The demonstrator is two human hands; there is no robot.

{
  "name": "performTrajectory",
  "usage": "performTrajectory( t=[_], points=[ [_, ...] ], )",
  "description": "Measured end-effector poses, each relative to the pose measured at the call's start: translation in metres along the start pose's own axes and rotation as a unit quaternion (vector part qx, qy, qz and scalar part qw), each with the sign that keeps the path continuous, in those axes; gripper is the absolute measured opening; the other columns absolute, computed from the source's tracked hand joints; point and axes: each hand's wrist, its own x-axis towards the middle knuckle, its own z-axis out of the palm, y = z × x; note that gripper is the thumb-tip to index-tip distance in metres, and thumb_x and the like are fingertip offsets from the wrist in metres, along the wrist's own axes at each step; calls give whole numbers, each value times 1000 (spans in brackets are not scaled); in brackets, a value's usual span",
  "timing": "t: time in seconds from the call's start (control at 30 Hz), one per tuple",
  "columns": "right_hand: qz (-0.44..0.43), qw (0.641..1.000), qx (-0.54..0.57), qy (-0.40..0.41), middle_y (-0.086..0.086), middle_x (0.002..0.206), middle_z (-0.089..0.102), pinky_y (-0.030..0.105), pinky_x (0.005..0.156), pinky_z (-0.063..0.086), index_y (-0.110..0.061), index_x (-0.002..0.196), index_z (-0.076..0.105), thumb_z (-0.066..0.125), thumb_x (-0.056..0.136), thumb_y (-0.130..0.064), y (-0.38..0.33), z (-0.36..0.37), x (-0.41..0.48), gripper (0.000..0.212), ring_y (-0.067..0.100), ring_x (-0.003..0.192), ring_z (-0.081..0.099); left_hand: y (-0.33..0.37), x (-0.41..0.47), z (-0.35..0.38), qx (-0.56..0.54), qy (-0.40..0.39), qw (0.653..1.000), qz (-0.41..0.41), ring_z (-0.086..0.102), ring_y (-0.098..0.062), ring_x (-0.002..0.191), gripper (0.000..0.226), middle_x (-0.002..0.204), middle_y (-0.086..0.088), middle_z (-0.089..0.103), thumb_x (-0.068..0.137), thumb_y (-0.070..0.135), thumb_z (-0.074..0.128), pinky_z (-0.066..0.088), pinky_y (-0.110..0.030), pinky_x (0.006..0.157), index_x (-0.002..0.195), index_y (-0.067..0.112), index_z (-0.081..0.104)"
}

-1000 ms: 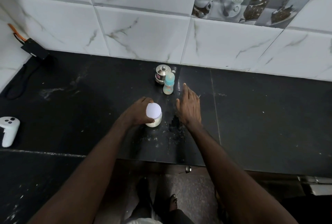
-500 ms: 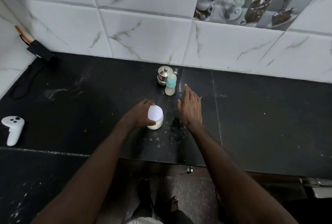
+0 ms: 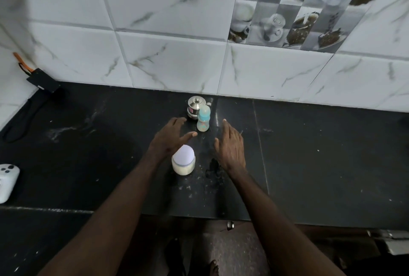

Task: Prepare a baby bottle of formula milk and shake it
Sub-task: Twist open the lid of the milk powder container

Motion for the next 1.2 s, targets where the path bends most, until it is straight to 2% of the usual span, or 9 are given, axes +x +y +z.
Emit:
performTrajectory(
  t=[0.13, 0.27, 0.47, 0.7, 0.87, 0.97, 1.03, 1.1, 1.2],
  points=[
    [1, 1000, 1, 0, 12, 159, 42, 41, 120, 33, -7, 158, 29, 57, 98, -29, 5, 3, -1, 70, 25, 145, 42, 17, 18, 7, -11, 47, 998, 34, 60, -21, 118, 52, 133, 2, 54, 92, 53, 65, 54, -43, 93, 133, 25, 53],
    [4, 1000, 4, 1, 12, 156, 46, 40, 118, 35, -6, 157, 33, 60, 97, -27, 8, 6, -9, 69, 25, 142, 45, 29, 27, 20, -4, 69, 997, 25, 61, -26, 114, 45, 128, -2, 55, 90, 35, 70, 56, -48, 87, 129, 20, 56],
    [15, 999, 10, -38, 11, 156, 47, 40, 116, 39, -8, 157, 34, 60, 97, -27, 20, 15, -36, 68, 25, 138, 50, 29, 34, 28, -14, 72, 997, -6, 62, -27, 113, 42, 124, -3, 59, 89, 28, 70, 56, -48, 87, 128, 19, 58],
    [56, 991, 78, -97, 8, 155, 47, 35, 116, 38, -17, 158, 33, 56, 98, -27, 16, 19, -62, 65, 26, 138, 48, 11, 37, 28, -122, 32, 991, -54, 69, -18, 92, 27, 99, 4, 70, 84, 27, 74, 57, -41, 86, 109, 20, 68],
    [-1, 977, 123, -175, 4, 163, 34, 23, 121, 21, -23, 161, 24, 60, 93, -28, -12, 26, -53, 77, 18, 150, 31, -25, 0, 25, -64, -78, 995, -26, 60, -20, 124, 63, 135, 0, 63, 77, 27, 66, 46, -40, 109, 139, 22, 58],
    [-10, 965, 155, -211, -3, 167, 27, 16, 119, 18, -24, 163, 17, 69, 87, -35, -26, 37, -44, 93, 13, 152, 26, -24, -20, 24, 9, -137, 990, -6, 43, -23, 140, 86, 152, 1, 44, 69, 50, 59, 37, -39, 115, 150, 25, 44],
    [-5, 955, 193, -227, -7, 168, 23, 4, 112, 12, -24, 165, 10, 75, 85, -38, -35, 43, -39, 104, 6, 151, 25, -19, -28, 25, 47, -164, 985, 9, 34, -23, 144, 96, 156, 3, 34, 63, 60, 53, 37, -41, 115, 152, 27, 38],
    [2, 942, 233, -240, -8, 166, 22, -3, 107, 9, -22, 165, 3, 78, 85, -36, -43, 46, -36, 110, -1, 146, 23, -14, -31, 23, 58, -177, 982, 13, 32, -22, 141, 95, 154, 3, 31, 65, 57, 63, 43, -45, 109, 152, 28, 36],
    [14, 933, 259, -248, -3, 168, 20, -1, 106, 14, -19, 164, -3, 77, 87, -33, -50, 48, -34, 112, -1, 142, 23, -9, -30, 20, 80, -167, 982, 34, 36, -22, 133, 89, 145, 2, 35, 69, 53, 71, 48, -43, 100, 148, 25, 41]
  ],
)
